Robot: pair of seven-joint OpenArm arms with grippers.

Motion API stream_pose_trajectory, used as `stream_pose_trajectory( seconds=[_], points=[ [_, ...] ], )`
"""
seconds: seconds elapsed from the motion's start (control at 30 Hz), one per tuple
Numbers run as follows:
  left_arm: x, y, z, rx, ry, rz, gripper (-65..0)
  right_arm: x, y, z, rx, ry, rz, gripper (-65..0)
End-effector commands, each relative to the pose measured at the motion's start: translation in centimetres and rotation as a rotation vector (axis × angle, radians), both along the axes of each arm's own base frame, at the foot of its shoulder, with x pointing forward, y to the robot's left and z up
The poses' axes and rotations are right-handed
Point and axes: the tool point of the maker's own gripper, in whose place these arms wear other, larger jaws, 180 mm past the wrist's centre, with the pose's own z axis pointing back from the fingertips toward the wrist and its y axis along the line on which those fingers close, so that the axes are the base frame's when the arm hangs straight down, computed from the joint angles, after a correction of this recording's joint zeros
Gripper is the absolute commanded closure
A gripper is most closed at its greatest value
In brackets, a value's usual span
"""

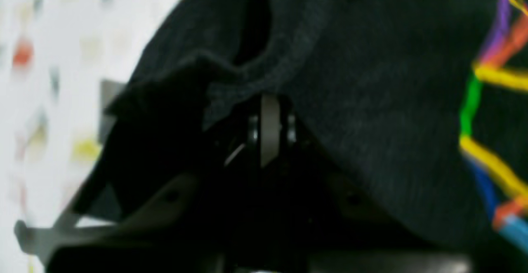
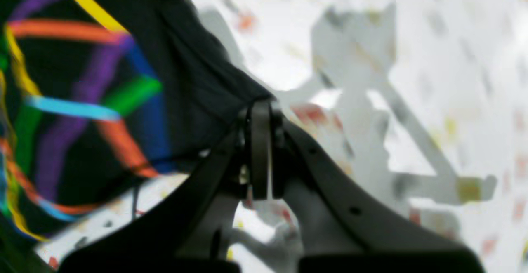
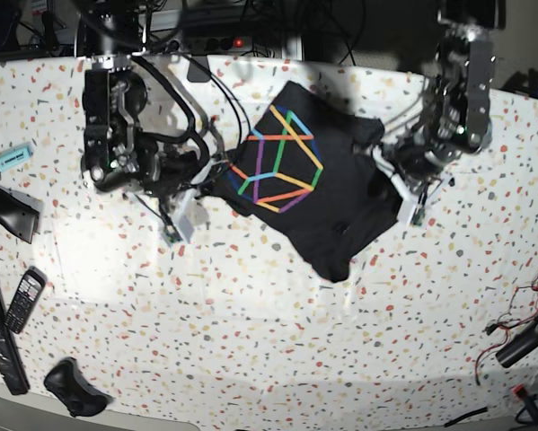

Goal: Fold the T-shirt properly
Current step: 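Grasp the folded shirt edges with both grippers and square it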

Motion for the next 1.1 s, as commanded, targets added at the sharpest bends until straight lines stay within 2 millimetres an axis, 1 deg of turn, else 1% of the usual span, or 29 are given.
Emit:
stream_pose_trajectory(
  seconds=[0.0, 0.07, 0.13, 0.27, 0.37, 0.43, 0.53, 0.6, 0.67, 0.77, 0.87, 0.93, 1.0, 1.07],
  points=[
    [1.0, 0.6, -0.4, 0.041, 0.013, 0.005, 0.0, 0.3, 0.5, 1.0, 0.023, -0.043, 0.005, 0.0],
    [3.1, 0.2, -0.4, 0.026, 0.006, 0.011, 0.0, -0.6, 1.0, 1.0, 0.049, -0.056, 0.007, 0.0],
    [4.8, -0.7, 0.0, -0.001, -0.007, -0.028, 0.0, -1.4, 1.8, 1.4, 0.095, -0.070, 0.009, 0.0],
    [7.6, -2.3, 1.7, -0.047, -0.048, -0.097, 0.0, -2.0, 3.4, 2.6, 0.172, -0.088, 0.016, 0.0],
    [9.1, -3.0, 3.6, -0.081, -0.090, -0.125, 0.0, -2.0, 4.8, 2.9, 0.204, -0.093, 0.023, 0.0],
    [9.9, -3.3, 4.6, -0.088, -0.115, -0.139, 0.0, -2.2, 6.3, 3.1, 0.229, -0.096, 0.058, 0.0],
    [11.0, -3.1, 5.8, -0.079, -0.138, -0.144, 0.0, -2.9, 8.3, 3.1, 0.245, -0.083, 0.106, 0.0],
    [11.3, -3.0, 6.2, -0.086, -0.124, -0.144, 0.0, -3.1, 8.9, 3.3, 0.245, -0.083, 0.131, 0.0],
    [11.3, -2.7, 7.1, -0.128, -0.115, -0.139, 0.0, -3.0, 8.9, 3.9, 0.238, -0.097, 0.135, 0.0],
    [11.6, -1.9, 9.1, -0.204, -0.148, -0.129, 0.0, -2.4, 8.1, 5.4, 0.218, -0.141, 0.125, 0.0],
    [11.9, -0.4, 10.6, -0.226, -0.180, -0.117, 0.0, -1.9, 6.8, 7.1, 0.199, -0.189, 0.103, 0.0],
    [11.7, 0.7, 10.6, -0.209, -0.164, -0.116, 0.0, -1.5, 6.2, 8.2, 0.212, -0.218, 0.085, 0.0],
    [11.1, 1.7, 10.2, -0.196, -0.125, -0.117, 0.0, -1.1, 5.3, 9.0, 0.218, -0.245, 0.057, 0.0],
    [10.2, 2.4, 9.5, -0.202, -0.079, -0.125, 0.0, -0.8, 4.3, 9.1, 0.217, -0.250, 0.026, 0.0]
  ],
)
